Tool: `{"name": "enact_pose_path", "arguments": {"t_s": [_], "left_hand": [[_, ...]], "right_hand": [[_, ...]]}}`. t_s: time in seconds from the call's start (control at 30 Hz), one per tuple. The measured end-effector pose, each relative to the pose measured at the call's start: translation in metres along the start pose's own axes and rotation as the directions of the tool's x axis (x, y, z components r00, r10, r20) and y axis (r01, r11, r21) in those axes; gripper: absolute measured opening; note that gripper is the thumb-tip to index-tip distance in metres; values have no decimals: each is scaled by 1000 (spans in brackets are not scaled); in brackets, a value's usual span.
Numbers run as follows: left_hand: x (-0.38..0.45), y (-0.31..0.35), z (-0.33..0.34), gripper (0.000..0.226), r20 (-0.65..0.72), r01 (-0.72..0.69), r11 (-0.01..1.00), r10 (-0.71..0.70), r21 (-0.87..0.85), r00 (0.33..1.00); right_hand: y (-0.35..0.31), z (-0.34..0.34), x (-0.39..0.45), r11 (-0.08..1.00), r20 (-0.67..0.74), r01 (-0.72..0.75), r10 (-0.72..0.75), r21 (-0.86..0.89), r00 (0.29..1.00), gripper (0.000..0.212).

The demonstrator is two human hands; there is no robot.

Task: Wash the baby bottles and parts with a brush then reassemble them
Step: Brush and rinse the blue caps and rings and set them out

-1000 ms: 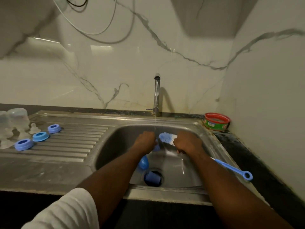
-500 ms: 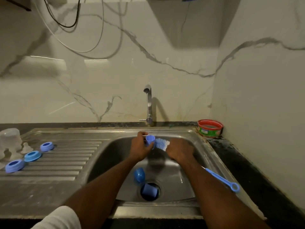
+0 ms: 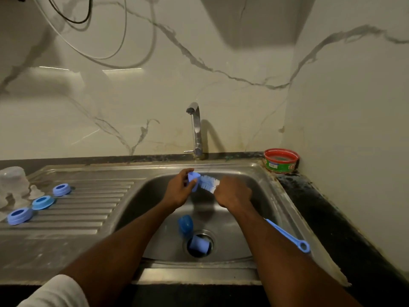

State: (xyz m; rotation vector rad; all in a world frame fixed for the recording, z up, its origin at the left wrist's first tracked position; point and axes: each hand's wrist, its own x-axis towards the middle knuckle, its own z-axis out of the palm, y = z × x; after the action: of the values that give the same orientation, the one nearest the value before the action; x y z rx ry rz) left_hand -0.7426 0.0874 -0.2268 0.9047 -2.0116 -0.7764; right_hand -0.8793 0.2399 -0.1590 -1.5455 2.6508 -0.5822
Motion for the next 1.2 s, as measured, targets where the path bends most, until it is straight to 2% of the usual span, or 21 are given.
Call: {"name": "enact_pose_path", "arguments": {"t_s": [0.13,0.27,0.4,0.57,0.7,1.03,1.2], "left_hand": [[-1,-2,-1,40,73,80,993,-73,-89,995],[-1,0,0,27,78,138,972,-125,-189,989],[0,5,3,30,87,253,940,-239,-228,967],[6,2,4,23,-12,177,984,-177,-37,984],[4,6,4,20,-12,152,986,-151,69,988],[11,9,5,43,-107,72,996,-77,-50,991],[12,6,3,56,-111,57,998,-55,14,992]], "right_hand": [[-3,5,0,1000,5,3,-3,23,1000,42],[-3,3,1,999,-1,-7,7,47,1000,42],[-3,1,-2,997,-15,-22,24,76,1000,38],[1,-1,-4,994,-22,-22,24,103,999,37],[0,-5,2,996,-25,-58,60,70,998,33],[-4,-2,7,999,-92,-21,25,45,995,35],[-6,4,9,1000,-80,-11,13,23,997,32]]}}
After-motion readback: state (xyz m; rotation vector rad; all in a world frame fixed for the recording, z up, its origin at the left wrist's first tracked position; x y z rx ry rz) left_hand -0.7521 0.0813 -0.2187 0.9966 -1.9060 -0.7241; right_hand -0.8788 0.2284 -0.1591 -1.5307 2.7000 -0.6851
